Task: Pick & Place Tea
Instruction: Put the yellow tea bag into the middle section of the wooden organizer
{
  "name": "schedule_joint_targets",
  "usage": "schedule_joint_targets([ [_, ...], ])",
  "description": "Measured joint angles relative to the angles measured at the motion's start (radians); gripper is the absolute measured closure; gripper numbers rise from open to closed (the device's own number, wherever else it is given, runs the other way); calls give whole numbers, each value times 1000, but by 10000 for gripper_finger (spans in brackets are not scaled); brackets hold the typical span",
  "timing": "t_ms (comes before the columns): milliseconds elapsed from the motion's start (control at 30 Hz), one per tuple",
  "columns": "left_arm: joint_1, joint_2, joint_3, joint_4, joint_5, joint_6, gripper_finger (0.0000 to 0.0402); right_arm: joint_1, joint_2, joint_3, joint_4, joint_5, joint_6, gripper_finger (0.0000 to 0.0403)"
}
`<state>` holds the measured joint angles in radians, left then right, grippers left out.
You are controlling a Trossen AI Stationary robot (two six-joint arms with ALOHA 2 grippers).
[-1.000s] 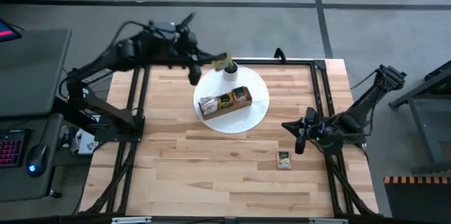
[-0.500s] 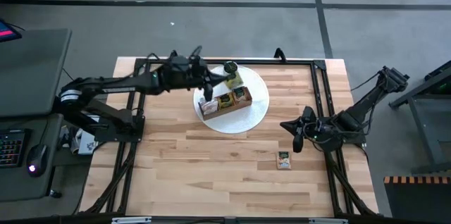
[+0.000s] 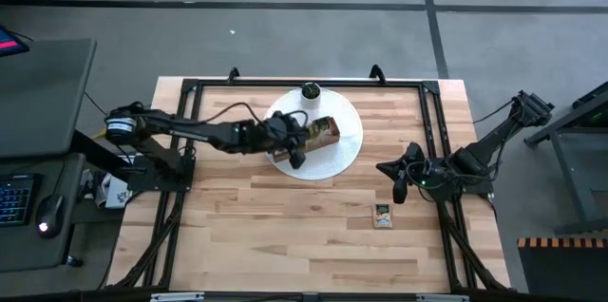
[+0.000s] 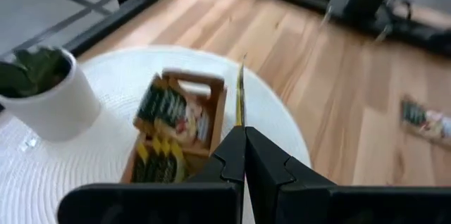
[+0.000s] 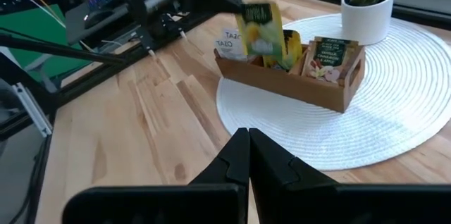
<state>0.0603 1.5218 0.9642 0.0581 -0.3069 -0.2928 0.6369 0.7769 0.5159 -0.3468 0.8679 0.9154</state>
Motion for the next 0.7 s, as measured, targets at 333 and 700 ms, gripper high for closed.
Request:
schedule_joint_targets([
  [333, 3, 80, 2, -3, -52, 10, 401, -10, 0, 0, 16, -12, 1, 403],
  [700, 37, 82, 0, -108, -131, 20, 401, -9, 0, 0, 22, -18, 0, 403],
])
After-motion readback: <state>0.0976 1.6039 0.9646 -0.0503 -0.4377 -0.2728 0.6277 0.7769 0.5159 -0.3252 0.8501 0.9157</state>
